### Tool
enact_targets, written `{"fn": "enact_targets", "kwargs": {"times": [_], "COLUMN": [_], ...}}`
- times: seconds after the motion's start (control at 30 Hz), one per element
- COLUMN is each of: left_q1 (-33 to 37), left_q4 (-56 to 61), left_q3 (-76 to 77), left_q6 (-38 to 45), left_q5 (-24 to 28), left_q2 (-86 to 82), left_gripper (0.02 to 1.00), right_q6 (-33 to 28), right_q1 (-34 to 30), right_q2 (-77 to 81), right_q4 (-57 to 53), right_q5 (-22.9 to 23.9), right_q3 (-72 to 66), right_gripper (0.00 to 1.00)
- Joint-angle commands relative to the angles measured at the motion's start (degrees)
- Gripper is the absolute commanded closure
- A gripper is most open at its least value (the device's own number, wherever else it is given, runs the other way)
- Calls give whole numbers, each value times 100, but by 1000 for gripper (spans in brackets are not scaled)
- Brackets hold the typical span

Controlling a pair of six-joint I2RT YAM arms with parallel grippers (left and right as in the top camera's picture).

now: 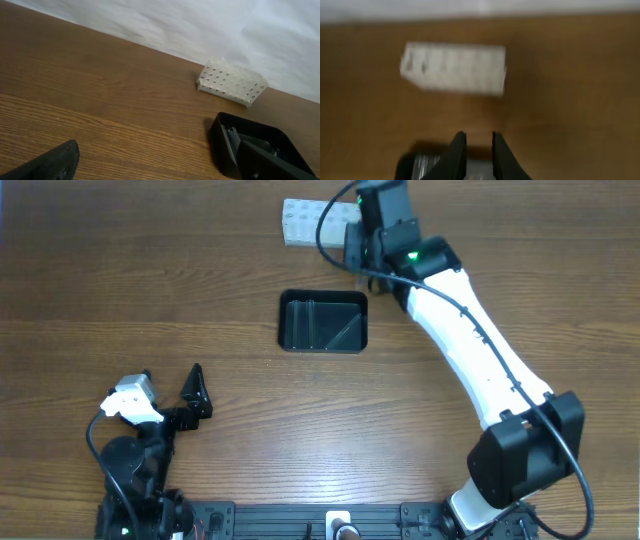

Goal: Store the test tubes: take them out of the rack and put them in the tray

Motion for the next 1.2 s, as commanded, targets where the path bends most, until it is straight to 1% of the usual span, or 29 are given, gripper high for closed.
{"fn": "enact_targets", "kwargs": {"times": [0.03,0.2,0.33,0.43,0.8,1.2], "left_q1": [-26,-26,-26,-26,-26,-26], "left_q4": [-15,-15,-15,-15,-15,-15], "left_q3": [-31,-31,-31,-31,-31,-31], "left_q6": [-7,-7,-7,-7,-7,-7], "left_q5": [55,55,57,57,57,57], "left_q2": [-39,-39,-39,-39,-39,-39], "left_gripper": [18,18,18,18,18,18], "right_q6": [374,632,649,697,713,758], "right_q1": [175,225,304,328,315,354], "right_q2": [35,42,190,459,870,1165], "right_q4": [15,61,144,195,214,170], "right_q5": [-251,-205,-120,28,208,216], "right_q3": [-439,-763,-817,-817,-817,-817], "right_gripper": [943,947,945,947,961,947]}}
